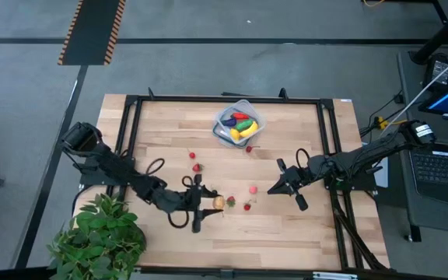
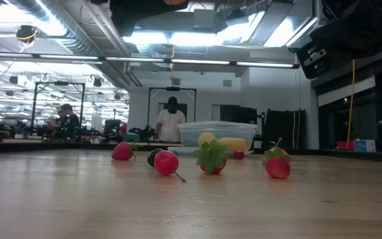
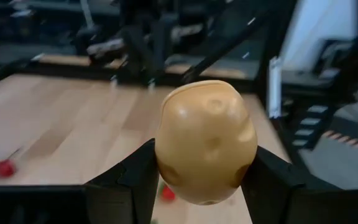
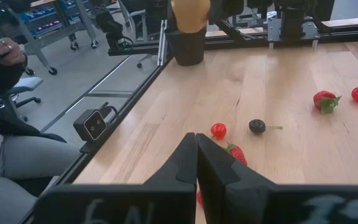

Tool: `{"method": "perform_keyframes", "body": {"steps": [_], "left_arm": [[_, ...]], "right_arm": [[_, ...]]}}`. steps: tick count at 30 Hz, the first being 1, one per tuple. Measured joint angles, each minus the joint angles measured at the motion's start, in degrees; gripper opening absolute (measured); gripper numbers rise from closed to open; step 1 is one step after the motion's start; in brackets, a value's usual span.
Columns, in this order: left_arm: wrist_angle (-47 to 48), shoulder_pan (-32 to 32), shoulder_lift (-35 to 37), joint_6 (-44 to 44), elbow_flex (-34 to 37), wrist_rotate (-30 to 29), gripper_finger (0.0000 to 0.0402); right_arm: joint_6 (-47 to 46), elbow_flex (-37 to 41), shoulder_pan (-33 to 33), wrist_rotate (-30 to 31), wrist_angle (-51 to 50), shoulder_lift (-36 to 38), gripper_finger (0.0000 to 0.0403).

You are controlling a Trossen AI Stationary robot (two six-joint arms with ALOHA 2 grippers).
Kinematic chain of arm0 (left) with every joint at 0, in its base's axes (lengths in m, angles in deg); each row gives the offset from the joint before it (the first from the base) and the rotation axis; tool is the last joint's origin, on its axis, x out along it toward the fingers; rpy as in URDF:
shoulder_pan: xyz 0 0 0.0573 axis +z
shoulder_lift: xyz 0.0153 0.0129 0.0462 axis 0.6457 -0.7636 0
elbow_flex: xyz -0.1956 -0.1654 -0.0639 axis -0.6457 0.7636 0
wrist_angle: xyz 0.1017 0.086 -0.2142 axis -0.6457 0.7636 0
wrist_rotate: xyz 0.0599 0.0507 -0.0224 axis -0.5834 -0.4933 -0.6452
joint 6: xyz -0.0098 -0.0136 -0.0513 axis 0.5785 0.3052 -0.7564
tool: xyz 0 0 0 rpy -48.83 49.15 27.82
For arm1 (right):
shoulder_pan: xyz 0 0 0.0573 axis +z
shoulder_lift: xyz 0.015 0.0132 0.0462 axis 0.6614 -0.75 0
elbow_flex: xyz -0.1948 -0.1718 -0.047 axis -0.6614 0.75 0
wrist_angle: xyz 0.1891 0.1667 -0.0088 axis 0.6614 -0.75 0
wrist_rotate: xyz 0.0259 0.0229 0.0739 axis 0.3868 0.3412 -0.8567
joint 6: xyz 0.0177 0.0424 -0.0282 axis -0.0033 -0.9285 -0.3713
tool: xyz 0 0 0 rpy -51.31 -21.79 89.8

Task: Pick and placing Produce into tupperware
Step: Put the brown potato into the transparent container

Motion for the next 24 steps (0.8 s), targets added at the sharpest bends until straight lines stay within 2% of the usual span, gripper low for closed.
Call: {"method": "perform_keyframes", "body": {"steps": [7, 12, 18, 24], "left_arm": [[-9.84, 3.97, -0.18, 3.43, 5.68, 9.0, 0.018], [-16.62, 7.26, -2.68, 5.84, 6.84, 15.46, 0.018], [-20.36, 11.04, -6.03, 5.03, 6.84, 15.39, 0.018], [-21.17, 13.59, -6.36, 5.29, 6.84, 14.35, 0.018]], "right_arm": [[1.32, 0.0, 0.0, 0.0, 0.0, 0.0, 0.0004], [1.35, 0.0, 0.0, 0.0, 0.09, 0.0, 0.0004], [1.32, 0.0, 0.01, 0.06, 0.2, 0.0, 0.0004], [1.28, 0.0, 0.0, 0.09, -0.04, 0.0, 0.0004]]}}
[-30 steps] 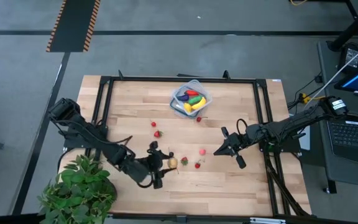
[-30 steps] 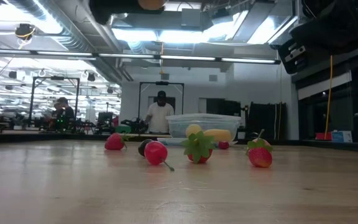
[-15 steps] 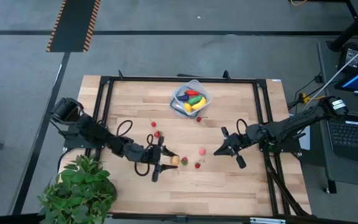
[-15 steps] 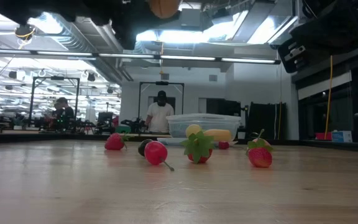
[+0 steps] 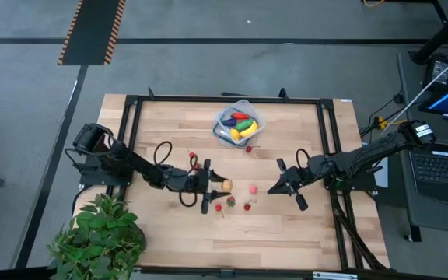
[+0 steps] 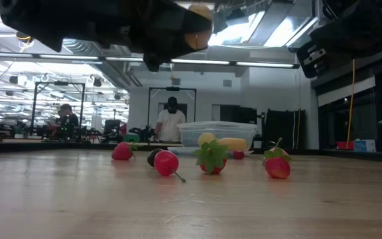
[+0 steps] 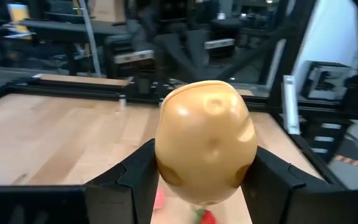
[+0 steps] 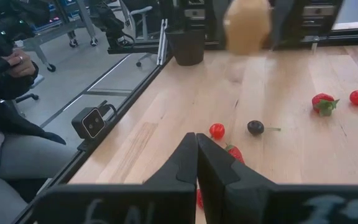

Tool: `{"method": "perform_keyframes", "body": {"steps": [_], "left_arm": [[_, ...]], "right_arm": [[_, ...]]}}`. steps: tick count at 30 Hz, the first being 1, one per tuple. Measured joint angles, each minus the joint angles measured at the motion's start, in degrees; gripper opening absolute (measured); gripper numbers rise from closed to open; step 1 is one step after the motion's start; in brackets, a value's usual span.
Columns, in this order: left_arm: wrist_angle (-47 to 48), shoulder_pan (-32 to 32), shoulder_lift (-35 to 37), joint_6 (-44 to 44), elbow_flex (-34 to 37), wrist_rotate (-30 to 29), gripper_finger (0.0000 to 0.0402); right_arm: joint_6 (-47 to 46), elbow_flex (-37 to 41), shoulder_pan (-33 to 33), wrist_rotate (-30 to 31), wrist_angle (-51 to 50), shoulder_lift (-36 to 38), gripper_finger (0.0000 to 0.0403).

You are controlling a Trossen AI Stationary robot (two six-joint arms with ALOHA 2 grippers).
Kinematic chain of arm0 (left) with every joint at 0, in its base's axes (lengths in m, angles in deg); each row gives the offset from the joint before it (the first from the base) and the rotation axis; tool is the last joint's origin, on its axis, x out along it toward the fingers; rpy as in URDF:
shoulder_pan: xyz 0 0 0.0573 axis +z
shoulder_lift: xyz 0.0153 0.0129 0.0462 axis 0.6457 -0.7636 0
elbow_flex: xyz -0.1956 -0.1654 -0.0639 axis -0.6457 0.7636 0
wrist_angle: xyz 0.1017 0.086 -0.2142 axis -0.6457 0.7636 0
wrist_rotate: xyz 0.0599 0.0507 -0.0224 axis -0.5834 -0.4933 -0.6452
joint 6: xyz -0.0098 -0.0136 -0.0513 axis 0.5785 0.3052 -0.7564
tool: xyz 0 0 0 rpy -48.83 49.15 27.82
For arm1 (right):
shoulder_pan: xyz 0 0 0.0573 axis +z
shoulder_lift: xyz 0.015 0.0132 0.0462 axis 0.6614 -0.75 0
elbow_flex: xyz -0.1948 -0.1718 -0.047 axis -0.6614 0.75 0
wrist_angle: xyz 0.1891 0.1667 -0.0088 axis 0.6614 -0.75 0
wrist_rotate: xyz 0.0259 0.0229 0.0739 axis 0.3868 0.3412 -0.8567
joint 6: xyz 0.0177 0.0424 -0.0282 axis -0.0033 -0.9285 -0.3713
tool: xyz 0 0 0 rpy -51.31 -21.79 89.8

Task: Pick and placing Produce into tupperware
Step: Put the brown potato into the transparent container

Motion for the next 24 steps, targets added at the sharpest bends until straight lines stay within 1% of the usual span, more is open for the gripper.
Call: {"method": "perform_keyframes", "body": {"steps": [5, 9, 13, 16, 20, 24], "left_arm": [[0.06, 3.32, 0.0, 1.39, 0.0, -0.03, 0.018], [0.16, 6.86, 0.0, 1.55, 0.0, 0.0, 0.018], [1.39, 10.92, 0.0, 1.55, 0.0, 3.08, 0.018], [1.32, 13.59, 0.0, 1.55, 0.0, 5.88, 0.018], [1.61, 15.85, 0.01, 2.79, -0.03, 6.26, 0.018], [6.05, 17.03, 0.0, 4.12, -2.35, 6.46, 0.018]], "right_arm": [[0.24, 0.0, 0.0, 0.11, -0.11, 0.0, 0.0004], [1.45, 0.0, -0.02, 2.73, -0.13, 0.0, 0.0004], [3.1, 0.0, -0.09, 5.46, -0.15, 0.0, 0.0004], [3.3, 0.0, -0.07, 6.35, -0.19, 0.0, 0.0004], [4.51, 0.0, -0.09, 6.47, -0.2, 0.0, 0.0004], [6.45, 0.0, -0.56, 6.47, -0.19, 0.0, 0.0004]]}}
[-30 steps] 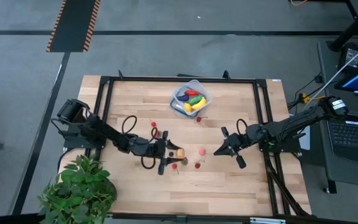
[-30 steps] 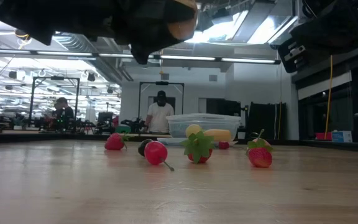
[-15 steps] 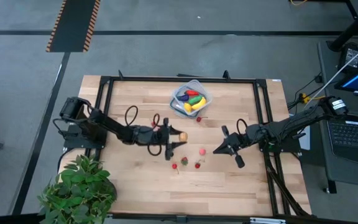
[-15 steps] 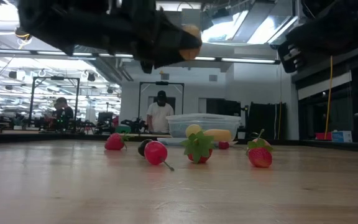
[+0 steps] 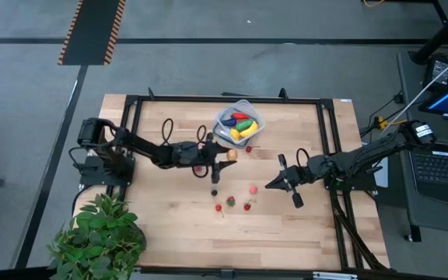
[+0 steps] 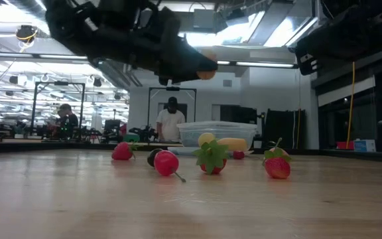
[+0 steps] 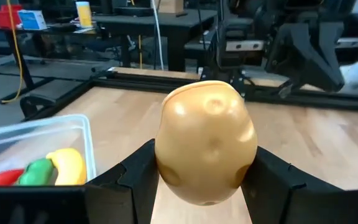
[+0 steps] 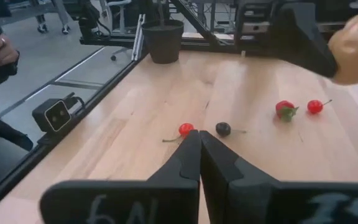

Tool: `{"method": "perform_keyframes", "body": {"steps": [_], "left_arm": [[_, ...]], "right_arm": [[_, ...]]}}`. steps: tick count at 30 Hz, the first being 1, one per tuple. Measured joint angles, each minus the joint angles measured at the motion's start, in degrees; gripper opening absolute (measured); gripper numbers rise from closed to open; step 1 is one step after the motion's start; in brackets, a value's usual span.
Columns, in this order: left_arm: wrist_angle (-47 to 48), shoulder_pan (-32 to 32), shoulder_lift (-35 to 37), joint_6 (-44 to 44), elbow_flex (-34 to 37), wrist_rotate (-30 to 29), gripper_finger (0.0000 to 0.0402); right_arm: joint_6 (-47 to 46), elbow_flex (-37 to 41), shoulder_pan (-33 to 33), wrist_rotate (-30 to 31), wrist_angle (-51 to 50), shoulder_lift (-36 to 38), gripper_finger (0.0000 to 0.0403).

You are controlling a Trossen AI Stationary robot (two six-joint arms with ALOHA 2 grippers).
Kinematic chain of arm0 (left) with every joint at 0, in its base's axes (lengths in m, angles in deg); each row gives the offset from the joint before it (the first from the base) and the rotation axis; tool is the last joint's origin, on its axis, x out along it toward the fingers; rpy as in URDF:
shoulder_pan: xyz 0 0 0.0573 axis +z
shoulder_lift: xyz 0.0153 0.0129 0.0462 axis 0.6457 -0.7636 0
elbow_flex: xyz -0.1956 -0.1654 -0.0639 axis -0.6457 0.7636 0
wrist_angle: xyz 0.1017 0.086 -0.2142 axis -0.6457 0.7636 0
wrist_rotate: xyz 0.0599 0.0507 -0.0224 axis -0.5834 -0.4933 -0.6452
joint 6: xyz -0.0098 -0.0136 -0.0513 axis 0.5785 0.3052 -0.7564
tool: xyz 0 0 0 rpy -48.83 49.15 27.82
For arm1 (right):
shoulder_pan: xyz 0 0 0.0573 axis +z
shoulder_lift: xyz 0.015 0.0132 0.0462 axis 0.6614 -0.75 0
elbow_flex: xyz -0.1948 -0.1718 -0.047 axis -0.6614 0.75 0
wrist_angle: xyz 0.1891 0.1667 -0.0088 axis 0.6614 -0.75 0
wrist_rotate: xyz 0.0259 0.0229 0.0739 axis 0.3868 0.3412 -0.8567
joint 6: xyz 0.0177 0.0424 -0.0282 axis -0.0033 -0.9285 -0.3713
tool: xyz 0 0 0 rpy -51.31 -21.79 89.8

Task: Pick and placing Produce into tupperware
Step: Put the brown potato into the transparent container

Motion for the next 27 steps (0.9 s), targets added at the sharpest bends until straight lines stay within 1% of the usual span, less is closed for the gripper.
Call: {"method": "perform_keyframes", "body": {"steps": [2, 8, 15, 20, 21, 23, 26, 27], "left_arm": [[5.02, 0.55, 0.02, 1.37, -2.33, 0.04, 0.018], [22.3, 3.12, 0.02, 1.87, -9.96, 0.37, 0.018], [34.19, 6.45, 0.02, 1.93, -15.53, 0.37, 0.018], [44.46, 9.47, -1.62, 3.43, -19.99, 0.42, 0.018], [45.02, 10.19, -2.57, 3.62, -21.33, 0.46, 0.018], [49.06, 11.91, -3.21, 3.99, -22.82, 1.24, 0.018], [50.55, 14.1, -6.1, 6.54, -25.97, 4.01, 0.018], [52.75, 14.68, -6.81, 7.62, -27.09, 4.61, 0.018]], "right_arm": [[0.76, 0.0, -0.9, 0.02, 0.02, 0.0, 0.0004], [1.24, 0.0, -4.13, 0.02, 0.02, 0.0, 0.0004], [2.64, 0.0, -8.0, 0.04, 0.07, 0.0, 0.0004], [4.26, 0.0, -10.29, 0.04, 1.72, 0.0, 0.0004], [4.26, 0.0, -10.65, 0.04, 2.09, 0.0, 0.0004], [4.26, 0.0, -11.22, 0.02, 2.67, 0.0, 0.0004], [4.27, 0.0, -11.87, -0.02, 3.17, 0.13, 0.0004], [4.26, -0.01, -11.97, 0.01, 3.59, 0.14, 0.0004]]}}
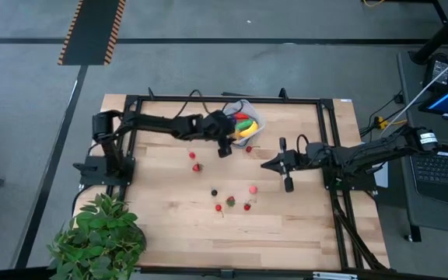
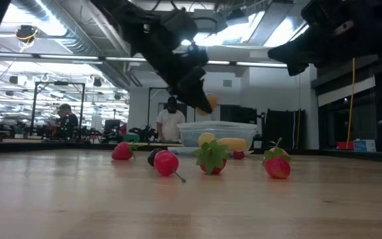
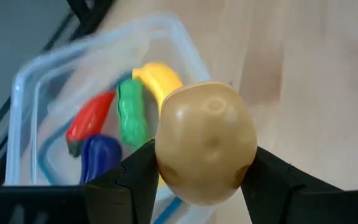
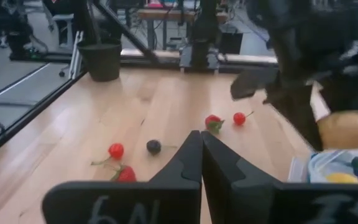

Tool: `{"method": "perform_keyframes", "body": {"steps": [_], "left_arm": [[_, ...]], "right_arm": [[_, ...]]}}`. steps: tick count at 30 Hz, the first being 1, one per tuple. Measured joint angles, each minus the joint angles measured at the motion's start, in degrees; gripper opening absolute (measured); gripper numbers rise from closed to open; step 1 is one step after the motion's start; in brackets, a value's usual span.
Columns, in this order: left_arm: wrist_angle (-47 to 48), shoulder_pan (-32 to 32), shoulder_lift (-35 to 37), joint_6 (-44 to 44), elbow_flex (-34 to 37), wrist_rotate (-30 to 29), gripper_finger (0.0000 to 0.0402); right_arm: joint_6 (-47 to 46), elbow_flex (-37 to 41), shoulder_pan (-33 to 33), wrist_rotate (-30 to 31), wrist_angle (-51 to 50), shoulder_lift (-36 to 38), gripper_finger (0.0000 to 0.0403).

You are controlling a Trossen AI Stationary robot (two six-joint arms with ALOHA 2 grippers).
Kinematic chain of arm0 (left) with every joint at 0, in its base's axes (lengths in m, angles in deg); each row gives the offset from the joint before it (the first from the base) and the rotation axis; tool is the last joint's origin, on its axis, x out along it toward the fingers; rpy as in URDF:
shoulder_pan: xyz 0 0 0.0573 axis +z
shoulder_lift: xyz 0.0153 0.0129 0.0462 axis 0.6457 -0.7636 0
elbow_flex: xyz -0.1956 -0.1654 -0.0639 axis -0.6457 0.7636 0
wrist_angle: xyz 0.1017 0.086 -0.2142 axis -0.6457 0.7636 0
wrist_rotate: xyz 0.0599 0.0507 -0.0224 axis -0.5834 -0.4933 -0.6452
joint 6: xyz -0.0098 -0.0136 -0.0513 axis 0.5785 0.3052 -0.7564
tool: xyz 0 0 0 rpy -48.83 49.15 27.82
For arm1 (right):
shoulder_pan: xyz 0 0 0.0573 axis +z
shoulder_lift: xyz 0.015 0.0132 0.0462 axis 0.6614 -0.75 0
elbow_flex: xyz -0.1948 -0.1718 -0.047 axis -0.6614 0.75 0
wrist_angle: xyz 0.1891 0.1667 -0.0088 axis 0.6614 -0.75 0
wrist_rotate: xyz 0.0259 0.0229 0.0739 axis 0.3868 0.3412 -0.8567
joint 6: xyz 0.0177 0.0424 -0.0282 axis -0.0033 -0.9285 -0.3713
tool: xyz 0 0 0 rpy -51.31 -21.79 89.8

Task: Pick and placing Produce into tupperware
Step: Put the brown potato into the transparent container

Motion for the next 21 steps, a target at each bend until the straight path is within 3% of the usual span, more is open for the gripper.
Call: {"method": "perform_keyframes", "body": {"steps": [13, 21], "left_arm": [[16.73, 4.73, -9.69, 11.79, -20.42, 0.58, 0.018], [24.16, 7.38, -15.95, 15.31, -29.08, 4.61, 0.018]], "right_arm": [[1.14, -0.01, -0.55, -0.03, 1.73, 0.17, 0.0004], [1.27, 0.0, -0.65, -0.03, 2.21, 0.17, 0.0004]]}}
